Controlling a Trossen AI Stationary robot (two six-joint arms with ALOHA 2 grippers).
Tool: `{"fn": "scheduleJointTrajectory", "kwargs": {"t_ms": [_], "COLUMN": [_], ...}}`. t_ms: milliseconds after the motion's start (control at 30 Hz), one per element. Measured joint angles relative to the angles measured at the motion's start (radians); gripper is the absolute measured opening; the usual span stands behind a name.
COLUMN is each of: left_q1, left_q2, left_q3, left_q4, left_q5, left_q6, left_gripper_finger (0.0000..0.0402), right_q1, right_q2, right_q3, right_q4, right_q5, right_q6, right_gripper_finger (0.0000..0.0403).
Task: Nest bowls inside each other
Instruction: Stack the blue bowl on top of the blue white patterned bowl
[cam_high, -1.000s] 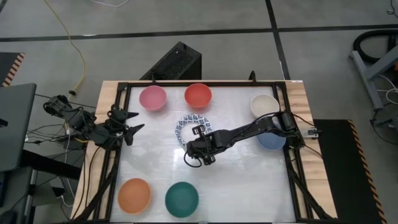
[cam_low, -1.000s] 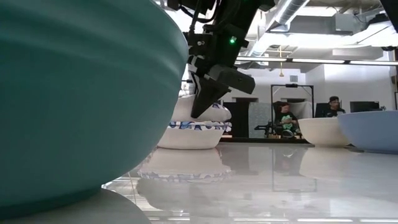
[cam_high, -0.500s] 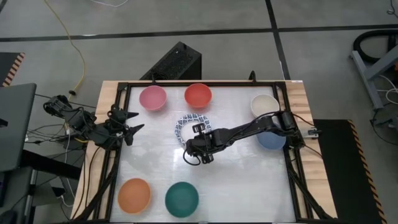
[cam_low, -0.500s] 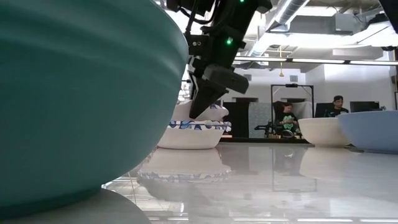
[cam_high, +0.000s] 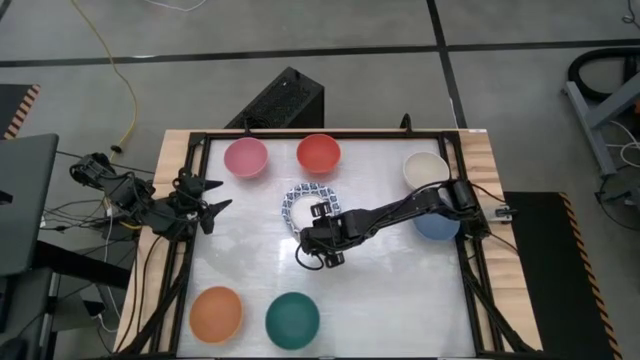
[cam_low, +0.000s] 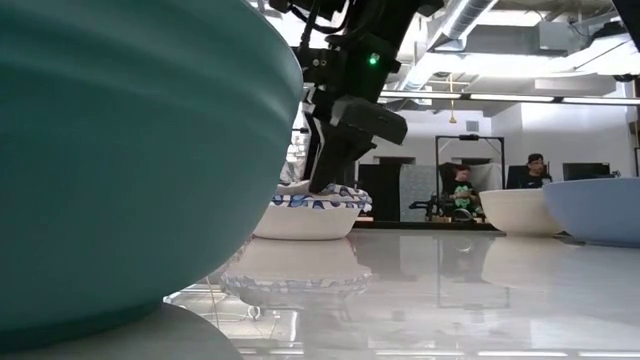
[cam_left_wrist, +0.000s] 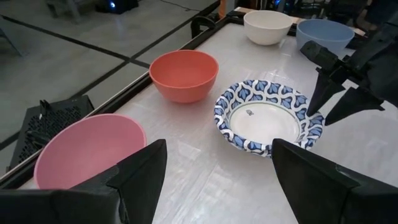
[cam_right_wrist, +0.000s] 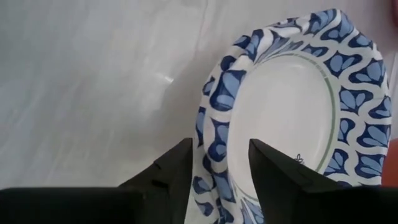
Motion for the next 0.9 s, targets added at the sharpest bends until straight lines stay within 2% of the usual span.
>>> {"fn": "scheduleJointTrajectory", "kwargs": {"t_ms": [567, 700, 900], "left_q1": [0.000, 0.000, 0.000], "left_q2": [0.000, 0.000, 0.000], "left_q3": [0.000, 0.000, 0.000], "left_q4": [-0.004, -0.007, -0.007], "left_q5": [-0.001, -0.002, -0.002], "left_q6": [-0.002, -0.002, -0.002], "left_gripper_finger": [0.0279, 0.0279, 0.0279], "right_q1": [0.046, 0.068, 0.111], "right_q2": [0.000, -0.001, -0.006], "right_q3": [0.000, 0.000, 0.011], "right_q4": [-0.063, -0.112, -0.181], "right_q5": [0.012, 0.069, 0.072], "right_q6": [0.005, 0.090, 0.153], "right_gripper_finger": [0.0176, 0.0176, 0.0176]}}
